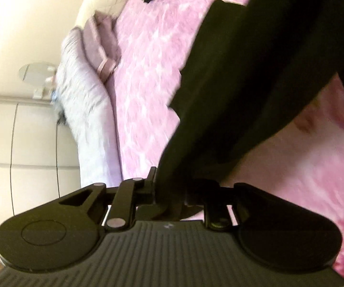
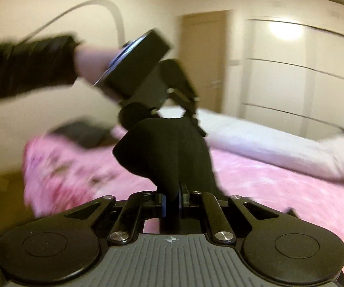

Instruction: Fold clothes

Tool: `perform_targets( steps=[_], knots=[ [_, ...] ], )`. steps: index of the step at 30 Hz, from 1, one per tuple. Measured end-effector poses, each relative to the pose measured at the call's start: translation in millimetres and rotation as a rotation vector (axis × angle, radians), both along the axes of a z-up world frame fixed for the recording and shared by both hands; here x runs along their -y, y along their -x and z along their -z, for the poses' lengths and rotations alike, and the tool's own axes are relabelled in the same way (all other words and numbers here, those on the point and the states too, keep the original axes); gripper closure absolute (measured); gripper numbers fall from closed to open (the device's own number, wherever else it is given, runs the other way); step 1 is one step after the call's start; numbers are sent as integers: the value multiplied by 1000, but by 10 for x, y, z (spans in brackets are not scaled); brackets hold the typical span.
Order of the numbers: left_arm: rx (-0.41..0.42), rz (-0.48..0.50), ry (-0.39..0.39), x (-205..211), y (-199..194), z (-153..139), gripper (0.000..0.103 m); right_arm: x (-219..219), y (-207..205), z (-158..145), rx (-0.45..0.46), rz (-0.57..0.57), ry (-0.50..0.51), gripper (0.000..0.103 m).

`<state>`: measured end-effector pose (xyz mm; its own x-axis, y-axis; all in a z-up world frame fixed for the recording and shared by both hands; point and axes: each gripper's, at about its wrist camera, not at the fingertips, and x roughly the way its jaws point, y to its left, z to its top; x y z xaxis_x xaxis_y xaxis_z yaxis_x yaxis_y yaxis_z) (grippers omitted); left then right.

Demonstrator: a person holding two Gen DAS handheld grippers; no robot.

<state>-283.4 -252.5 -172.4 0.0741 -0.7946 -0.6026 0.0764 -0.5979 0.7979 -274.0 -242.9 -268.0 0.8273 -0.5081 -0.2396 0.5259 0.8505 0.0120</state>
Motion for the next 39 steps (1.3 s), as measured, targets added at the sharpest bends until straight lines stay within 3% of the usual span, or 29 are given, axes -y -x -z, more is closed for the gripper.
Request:
perform_targets(
  steps=[2,5,8,10,13,15,17,19,21,24,25,27,33,35,36,39],
  knots=[
    [13,37,-9,421,318,0,75,283,335,26,78,94,-69,95],
    [4,59,-77,1099,701,225,68,727,812,249,191,218,-231,95],
    [-8,24,-146,1697,966,656,63,1246,1292,759,328,327,-527,95],
    [-30,-11,-160,1990,1023,910,61,1424,1474,1089,373,383,-674,95],
    [-143,-73,-100,2163,797,1009,60,1600,1708,1479,445,433,-843,91],
    [-245,-137,-92,2129,581,957,54,1590,1744,1448,450,439,-833,89],
    [-339,-204,-82,1902,341,863,48,1585,1764,1412,455,454,-822,79],
    [-431,-288,-101,1788,108,804,48,1612,1747,1363,486,488,-825,66],
    [-542,-385,-150,1628,-104,781,48,1611,1719,1336,515,523,-812,61],
    [-646,-477,-204,1516,-315,853,48,1656,1650,1318,533,567,-805,60],
    [-673,-500,-212,1515,-351,901,48,1667,1611,1307,525,579,-799,69],
    [-690,-511,-204,1463,-370,911,48,1696,1514,1225,481,578,-781,92],
    [-766,-476,-124,1362,-292,796,49,1619,1598,773,502,519,-572,94],
    [-741,-473,-158,1374,-245,932,48,1681,1676,986,482,568,-625,94],
    [-717,-469,-160,1380,-217,1032,48,1732,1718,1151,473,600,-698,94],
    [-730,-479,-151,1392,-195,1136,48,1765,1809,1454,491,618,-802,94]
  ],
)
